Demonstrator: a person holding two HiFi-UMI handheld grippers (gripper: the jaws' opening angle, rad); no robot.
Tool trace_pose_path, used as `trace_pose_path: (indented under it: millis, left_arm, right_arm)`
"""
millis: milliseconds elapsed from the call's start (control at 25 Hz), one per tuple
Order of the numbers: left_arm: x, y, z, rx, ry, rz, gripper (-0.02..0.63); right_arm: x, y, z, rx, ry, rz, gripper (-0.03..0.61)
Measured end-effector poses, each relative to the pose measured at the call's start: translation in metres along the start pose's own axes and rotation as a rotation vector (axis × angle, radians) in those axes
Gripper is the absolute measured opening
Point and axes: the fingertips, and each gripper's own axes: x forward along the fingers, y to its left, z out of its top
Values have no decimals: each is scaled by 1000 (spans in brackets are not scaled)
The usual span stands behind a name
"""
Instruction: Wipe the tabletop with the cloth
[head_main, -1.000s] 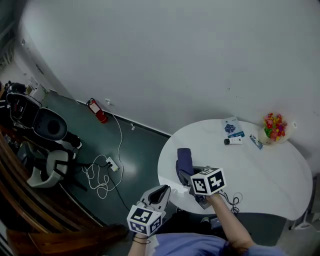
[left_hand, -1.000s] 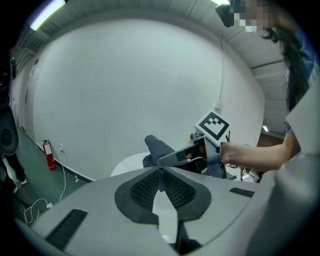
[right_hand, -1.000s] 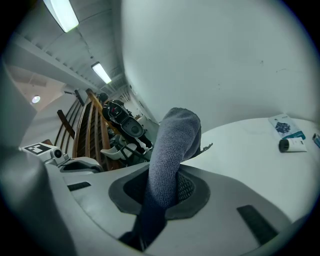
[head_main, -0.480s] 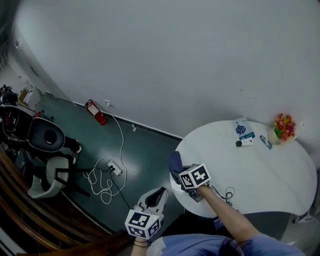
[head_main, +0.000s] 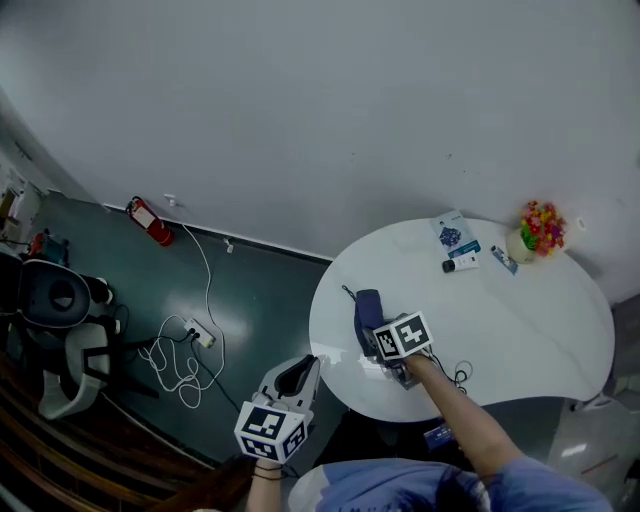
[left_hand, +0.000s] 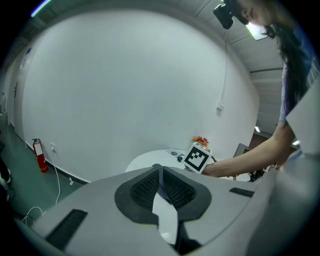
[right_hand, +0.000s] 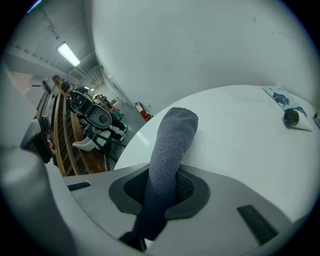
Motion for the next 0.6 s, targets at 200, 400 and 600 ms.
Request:
trace_pose_path:
  millis: [200, 400, 600]
  left_arm:
    - [30, -34, 29, 29, -50, -69, 20]
    - [58, -77, 43, 37, -64, -116, 18]
    - [96, -130, 50, 22, -63, -154, 18]
  right_arm:
    - [-28, -50, -11, 42, -14, -66, 61]
    - [-60, -90, -25, 75, -25, -87, 61]
    - [-97, -146, -49, 92, -14, -106, 61]
